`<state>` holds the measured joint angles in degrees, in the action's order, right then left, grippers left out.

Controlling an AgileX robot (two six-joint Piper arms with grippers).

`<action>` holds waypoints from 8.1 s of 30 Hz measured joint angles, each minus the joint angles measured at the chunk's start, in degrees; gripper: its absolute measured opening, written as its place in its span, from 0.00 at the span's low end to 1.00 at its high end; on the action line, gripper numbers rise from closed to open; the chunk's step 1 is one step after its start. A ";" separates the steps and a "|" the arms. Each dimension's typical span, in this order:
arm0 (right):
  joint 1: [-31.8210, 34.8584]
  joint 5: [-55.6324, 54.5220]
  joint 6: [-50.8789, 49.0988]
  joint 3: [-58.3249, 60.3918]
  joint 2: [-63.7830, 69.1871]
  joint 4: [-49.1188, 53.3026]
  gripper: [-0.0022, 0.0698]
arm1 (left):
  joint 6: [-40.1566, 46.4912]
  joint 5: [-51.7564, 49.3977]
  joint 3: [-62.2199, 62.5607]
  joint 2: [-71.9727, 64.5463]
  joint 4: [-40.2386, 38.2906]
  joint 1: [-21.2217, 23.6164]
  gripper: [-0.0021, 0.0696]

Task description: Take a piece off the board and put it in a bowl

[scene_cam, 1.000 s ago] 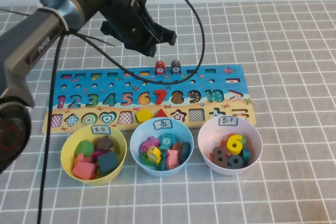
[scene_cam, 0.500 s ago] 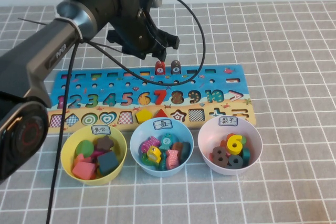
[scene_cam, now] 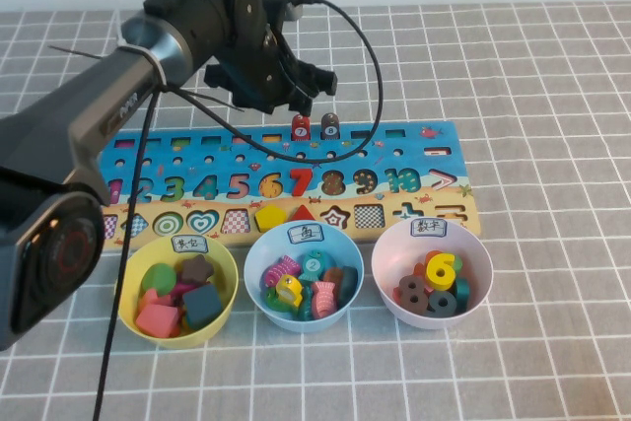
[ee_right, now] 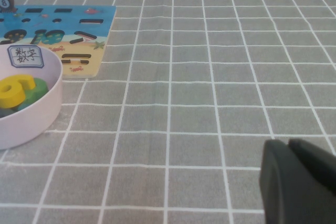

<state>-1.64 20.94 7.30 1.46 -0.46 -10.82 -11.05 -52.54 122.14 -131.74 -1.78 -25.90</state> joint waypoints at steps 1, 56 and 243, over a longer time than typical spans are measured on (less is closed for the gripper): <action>0.00 0.00 0.00 0.00 -0.09 0.00 0.01 | -0.13 0.14 0.00 -0.29 0.00 0.00 0.53; 0.00 0.00 0.00 0.00 -0.35 0.00 0.01 | -2.23 7.71 0.00 -3.90 2.33 -0.58 0.53; 0.00 0.00 0.00 0.00 -0.35 0.00 0.01 | -15.30 13.27 -53.94 30.69 7.76 -17.55 0.45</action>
<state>-1.64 20.94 7.30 1.46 -0.81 -10.82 -26.35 -39.27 68.20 -101.05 5.98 -43.45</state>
